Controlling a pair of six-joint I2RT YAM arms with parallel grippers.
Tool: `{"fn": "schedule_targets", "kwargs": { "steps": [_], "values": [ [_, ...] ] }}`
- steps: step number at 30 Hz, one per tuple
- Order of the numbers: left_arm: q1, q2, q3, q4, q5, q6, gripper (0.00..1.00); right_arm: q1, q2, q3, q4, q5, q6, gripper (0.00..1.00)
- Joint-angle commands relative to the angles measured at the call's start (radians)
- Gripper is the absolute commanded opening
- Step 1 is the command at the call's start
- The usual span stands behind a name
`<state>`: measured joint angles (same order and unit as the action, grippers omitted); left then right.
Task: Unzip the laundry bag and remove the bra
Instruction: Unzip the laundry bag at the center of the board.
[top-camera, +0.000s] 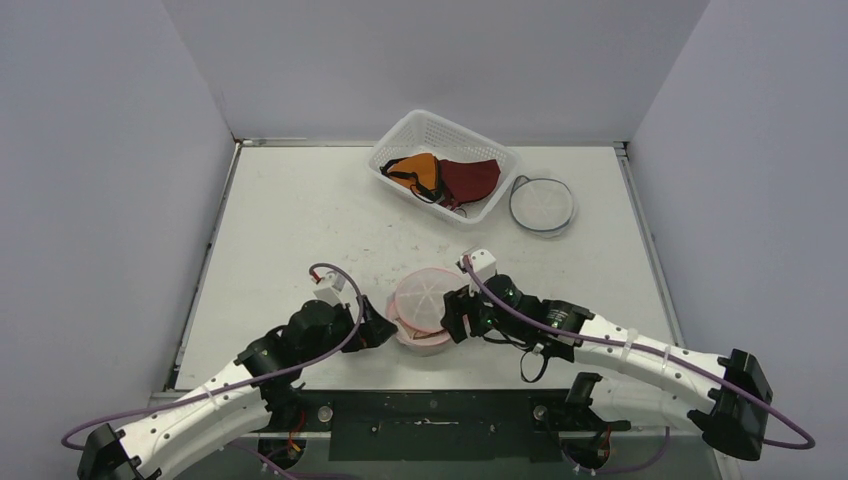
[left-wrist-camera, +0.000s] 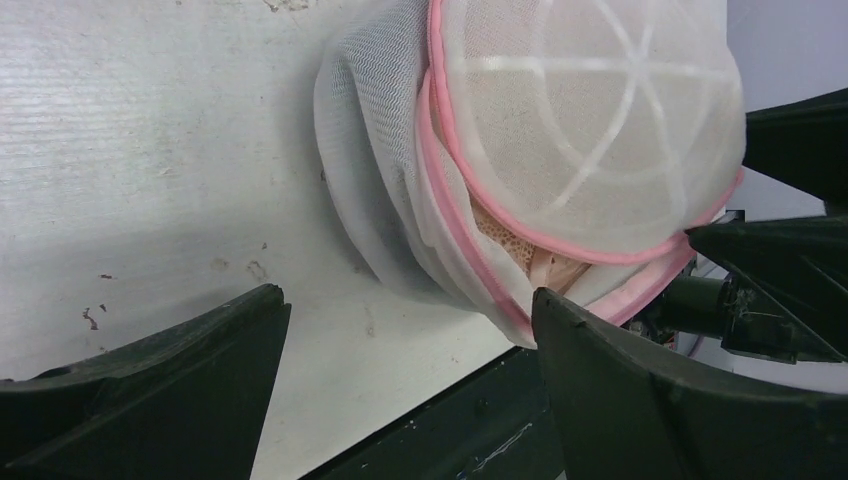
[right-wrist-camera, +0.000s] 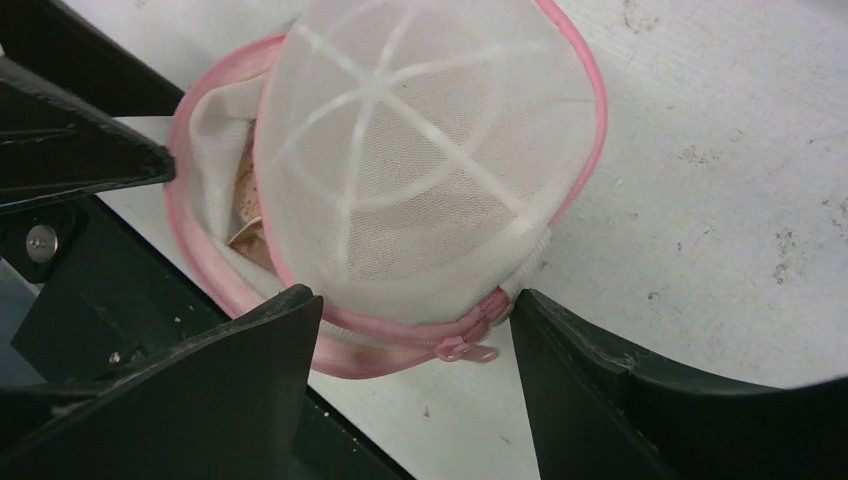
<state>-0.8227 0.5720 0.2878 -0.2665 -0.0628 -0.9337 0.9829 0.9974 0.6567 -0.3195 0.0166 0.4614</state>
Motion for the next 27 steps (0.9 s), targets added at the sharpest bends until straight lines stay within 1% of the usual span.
{"fn": "schedule_targets", "kwargs": {
  "steps": [1,6,8,11,13,16,18,24,27],
  "values": [
    [0.003,0.014,-0.002,0.11,0.026,0.023,0.89,0.119,-0.003,0.131,-0.101,0.2,0.02,0.71],
    [0.004,0.038,0.029,0.096,-0.029,0.03,0.85,0.241,0.043,0.244,-0.177,0.371,0.036,0.71],
    [0.005,0.04,0.044,0.073,-0.062,0.035,0.81,0.283,0.054,0.269,-0.173,0.425,0.046,0.71],
    [0.005,0.048,0.054,0.036,-0.102,0.048,0.7,0.336,0.069,0.283,-0.125,0.501,0.055,0.69],
    [0.005,0.052,0.047,0.028,-0.117,0.049,0.61,0.365,0.082,0.28,-0.074,0.532,0.05,0.68],
    [0.005,0.057,0.014,0.058,-0.119,0.039,0.46,0.394,0.127,0.27,0.005,0.56,0.044,0.66],
    [0.005,0.061,-0.013,0.093,-0.106,0.033,0.39,0.407,0.167,0.264,0.053,0.587,0.042,0.65],
    [0.006,0.077,-0.069,0.185,-0.085,0.02,0.22,0.416,0.304,0.251,0.174,0.637,-0.021,0.64],
    [0.004,0.073,-0.102,0.247,-0.065,0.014,0.15,0.427,0.378,0.262,0.204,0.693,-0.075,0.67]
  ]
}}
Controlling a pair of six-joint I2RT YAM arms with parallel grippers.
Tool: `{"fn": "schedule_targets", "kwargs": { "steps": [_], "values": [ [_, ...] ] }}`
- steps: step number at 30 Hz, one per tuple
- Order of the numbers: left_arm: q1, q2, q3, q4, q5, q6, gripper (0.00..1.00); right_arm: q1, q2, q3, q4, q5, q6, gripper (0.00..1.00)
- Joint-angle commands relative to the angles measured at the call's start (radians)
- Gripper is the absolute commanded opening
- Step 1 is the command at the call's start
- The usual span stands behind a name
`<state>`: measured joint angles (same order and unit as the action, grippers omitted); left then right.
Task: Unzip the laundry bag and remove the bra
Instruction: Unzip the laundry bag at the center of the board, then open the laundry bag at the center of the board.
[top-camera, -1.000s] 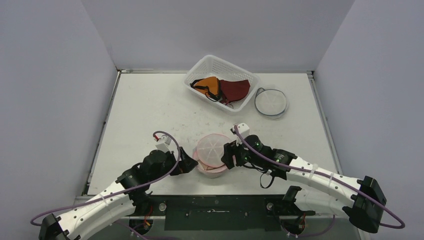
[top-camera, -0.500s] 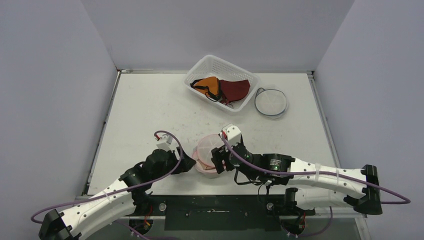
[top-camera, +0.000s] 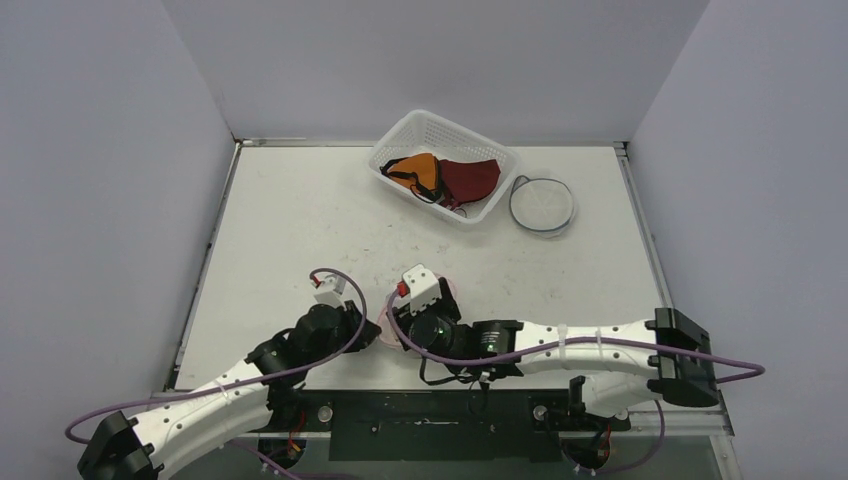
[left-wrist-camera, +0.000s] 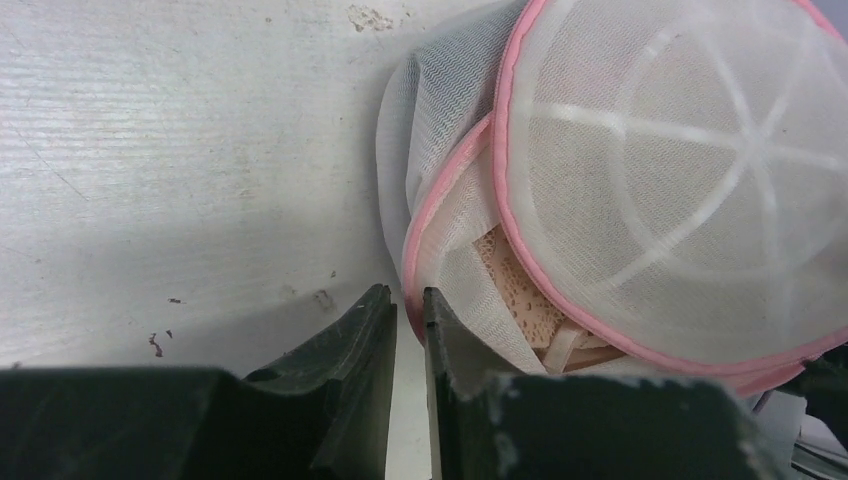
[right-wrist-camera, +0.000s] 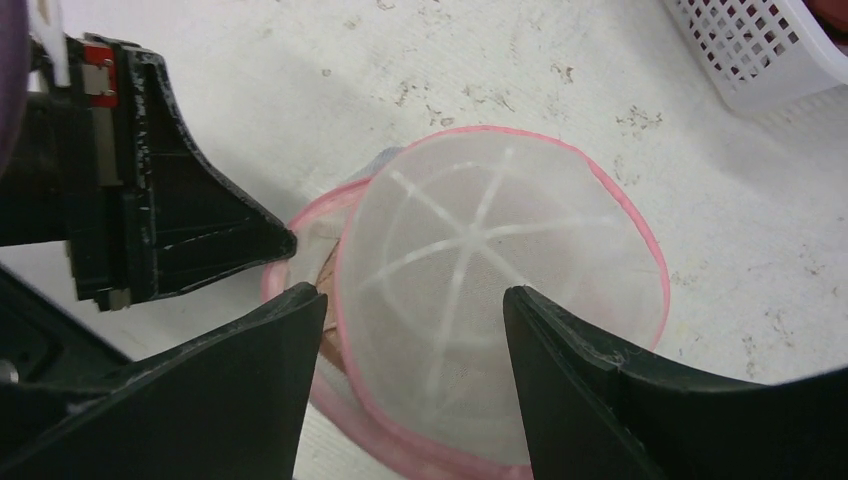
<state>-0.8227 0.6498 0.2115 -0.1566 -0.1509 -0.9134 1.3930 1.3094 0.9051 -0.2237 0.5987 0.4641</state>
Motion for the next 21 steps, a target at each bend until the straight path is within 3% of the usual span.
{"fn": "schedule_targets", "kwargs": {
  "steps": [1,11,21],
  "values": [
    [0.004,-0.006,-0.037,0.172,0.031,-0.008,0.12,0.024,0.089,0.019,0.115,0.136,-0.097,0.68],
    [0.002,-0.039,-0.109,0.314,0.108,-0.03,0.0,0.173,0.225,-0.006,0.198,0.401,-0.253,0.82],
    [0.002,-0.064,-0.103,0.315,0.139,-0.035,0.0,0.197,0.415,0.091,0.09,0.564,-0.275,0.79]
  ]
}}
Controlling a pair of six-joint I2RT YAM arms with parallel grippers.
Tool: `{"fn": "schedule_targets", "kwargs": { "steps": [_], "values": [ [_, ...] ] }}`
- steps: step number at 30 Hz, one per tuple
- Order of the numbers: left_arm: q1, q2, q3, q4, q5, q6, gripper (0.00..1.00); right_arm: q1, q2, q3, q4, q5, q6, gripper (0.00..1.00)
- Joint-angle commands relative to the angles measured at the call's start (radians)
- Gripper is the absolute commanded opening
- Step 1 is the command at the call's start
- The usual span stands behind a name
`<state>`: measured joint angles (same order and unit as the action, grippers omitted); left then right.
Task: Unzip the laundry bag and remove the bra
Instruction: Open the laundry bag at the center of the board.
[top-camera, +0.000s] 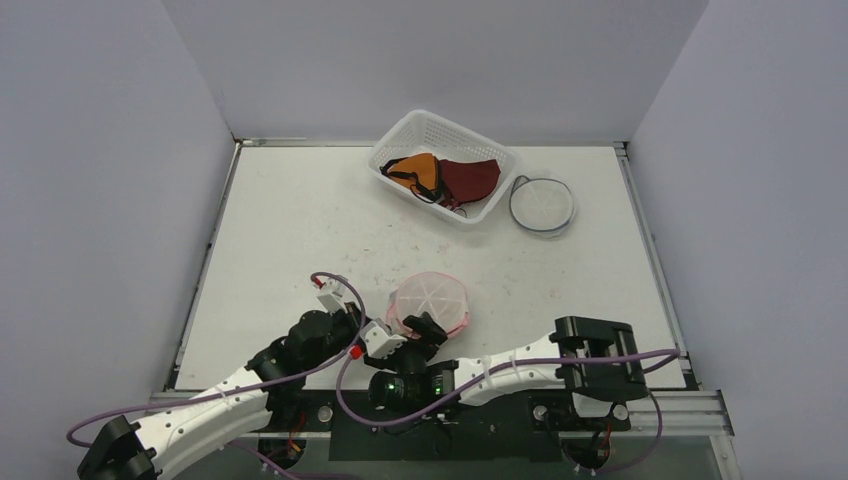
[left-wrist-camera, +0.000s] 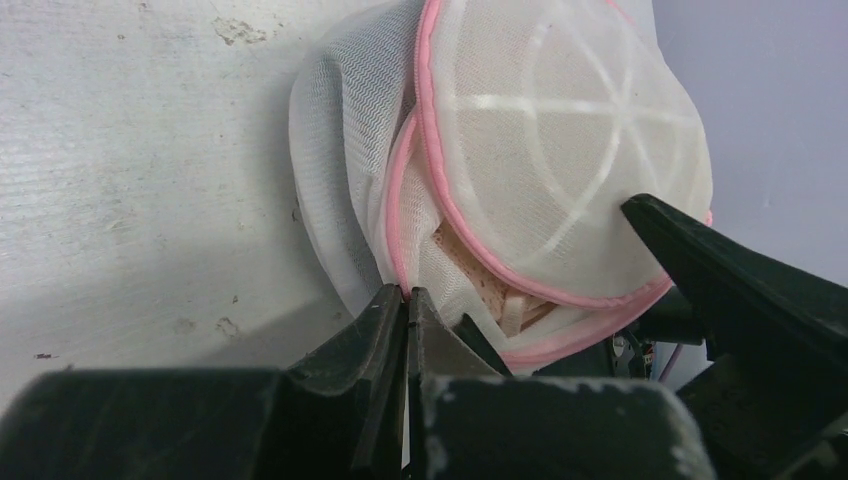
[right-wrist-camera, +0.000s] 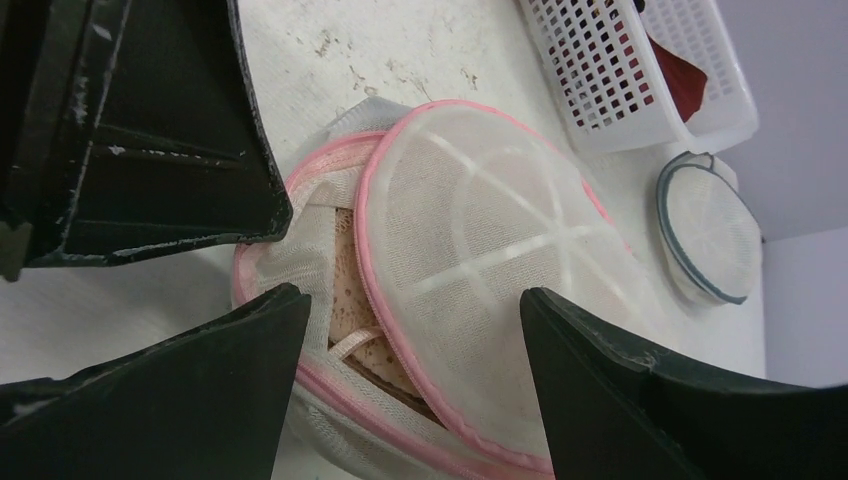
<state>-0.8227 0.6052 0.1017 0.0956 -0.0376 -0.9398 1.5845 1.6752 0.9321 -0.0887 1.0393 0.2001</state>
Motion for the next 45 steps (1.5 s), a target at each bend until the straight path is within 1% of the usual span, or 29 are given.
{"fn": "schedule_targets", "kwargs": {
  "steps": [1,4,6,11,13,17,19,23,27,31,36,38,39,42,45],
  "values": [
    [0.001,-0.025,0.006,0.06,0.025,-0.008,0.0,0.005,0.061,0.073,-0.059,0.141,0.0,0.77],
    [0.002,-0.031,-0.003,0.05,0.017,-0.008,0.0,0.005,0.067,0.081,-0.071,0.175,0.023,0.68],
    [0.002,-0.028,-0.008,0.046,0.009,-0.008,0.0,0.005,0.044,0.066,-0.047,0.167,0.025,0.67],
    [0.002,0.006,-0.021,0.076,-0.003,-0.001,0.0,0.001,-0.039,0.017,-0.006,0.103,0.057,0.72],
    [0.002,0.025,-0.023,0.096,-0.004,0.001,0.0,-0.005,-0.067,0.001,-0.008,0.081,0.084,0.73],
    [0.002,0.062,-0.018,0.13,-0.002,0.007,0.0,-0.014,-0.162,-0.06,0.065,0.012,0.101,0.74],
    [0.001,0.071,-0.017,0.142,0.002,0.007,0.0,-0.03,-0.188,-0.071,0.076,-0.016,0.113,0.73],
    [0.001,0.075,-0.016,0.15,0.005,0.004,0.0,-0.065,-0.182,-0.066,0.069,-0.064,0.111,0.69],
    [0.001,0.062,-0.019,0.146,0.008,-0.002,0.0,-0.079,-0.155,-0.053,0.08,-0.11,0.084,0.71],
    [0.001,0.055,-0.02,0.143,0.009,-0.006,0.0,-0.08,-0.101,-0.023,0.053,-0.12,0.08,0.73],
    [0.001,0.049,-0.019,0.141,0.016,-0.01,0.0,-0.1,-0.056,-0.01,-0.001,-0.094,0.13,0.72],
    [0.001,0.047,-0.02,0.139,0.016,-0.012,0.0,-0.107,-0.046,-0.004,-0.033,-0.059,0.161,0.68],
    [0.001,0.046,-0.02,0.138,0.016,-0.011,0.0,-0.107,-0.043,-0.003,-0.043,-0.042,0.17,0.64],
    [0.002,0.05,-0.02,0.138,0.013,-0.011,0.0,-0.107,-0.049,0.001,-0.07,0.003,0.196,0.46],
    [0.001,0.059,-0.02,0.142,0.008,-0.01,0.0,-0.104,-0.067,-0.005,-0.074,0.018,0.203,0.32]
  ]
}}
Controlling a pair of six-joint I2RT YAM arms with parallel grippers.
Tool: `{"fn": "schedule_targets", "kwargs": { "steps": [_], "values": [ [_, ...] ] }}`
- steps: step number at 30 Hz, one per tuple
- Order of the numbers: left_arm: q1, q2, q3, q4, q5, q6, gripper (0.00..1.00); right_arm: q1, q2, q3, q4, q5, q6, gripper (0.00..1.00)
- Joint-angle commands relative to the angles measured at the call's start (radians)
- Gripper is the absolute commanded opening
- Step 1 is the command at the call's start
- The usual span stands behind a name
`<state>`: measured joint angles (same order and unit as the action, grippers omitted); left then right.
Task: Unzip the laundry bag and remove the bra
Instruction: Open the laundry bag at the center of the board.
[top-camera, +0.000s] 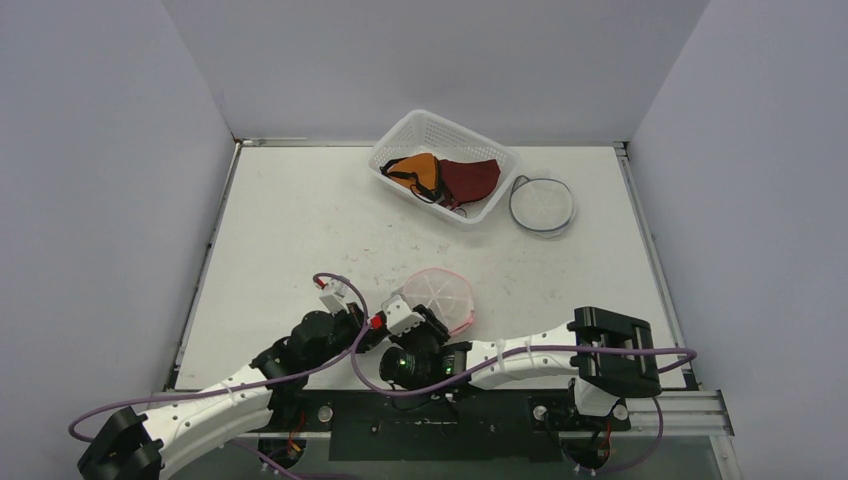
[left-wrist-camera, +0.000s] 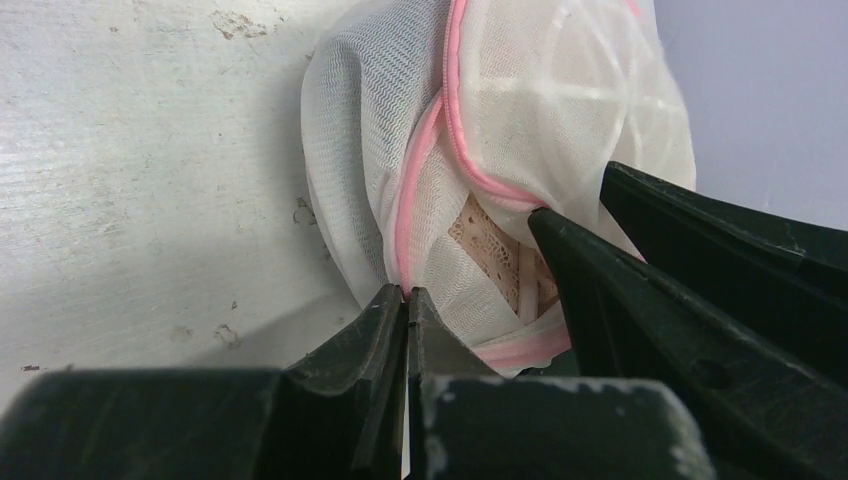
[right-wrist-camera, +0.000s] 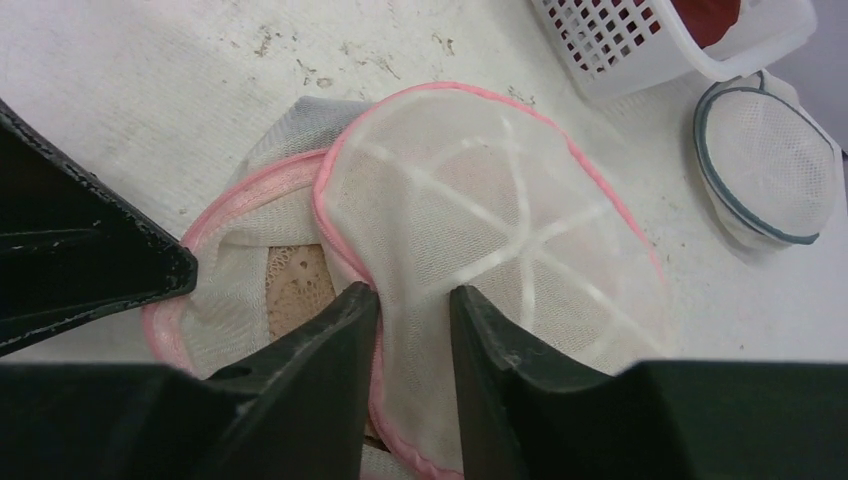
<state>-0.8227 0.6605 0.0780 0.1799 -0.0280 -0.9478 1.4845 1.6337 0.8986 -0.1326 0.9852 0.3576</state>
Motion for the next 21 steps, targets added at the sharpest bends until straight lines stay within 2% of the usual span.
{"fn": "schedule_targets", "kwargs": {
  "steps": [1,4,12,16,21],
  "values": [
    [0.0,0.008,0.003,0.058,-0.003,-0.002,0.0,-0.002,-0.033,0.027,-0.03,0.076,0.049,0.28],
    [0.0,0.026,0.005,0.067,-0.01,0.0,0.0,0.003,-0.06,0.022,-0.039,0.081,0.065,0.18],
    [0.0,0.059,0.011,0.085,-0.018,0.0,0.0,0.008,-0.227,-0.045,-0.048,0.053,0.163,0.05],
    [0.001,0.047,0.013,0.081,-0.027,-0.001,0.0,-0.009,-0.461,-0.195,0.119,-0.062,0.159,0.05],
    [0.001,0.026,0.021,0.075,-0.047,-0.011,0.0,-0.081,-0.722,-0.353,0.202,-0.151,0.249,0.05]
  ]
}}
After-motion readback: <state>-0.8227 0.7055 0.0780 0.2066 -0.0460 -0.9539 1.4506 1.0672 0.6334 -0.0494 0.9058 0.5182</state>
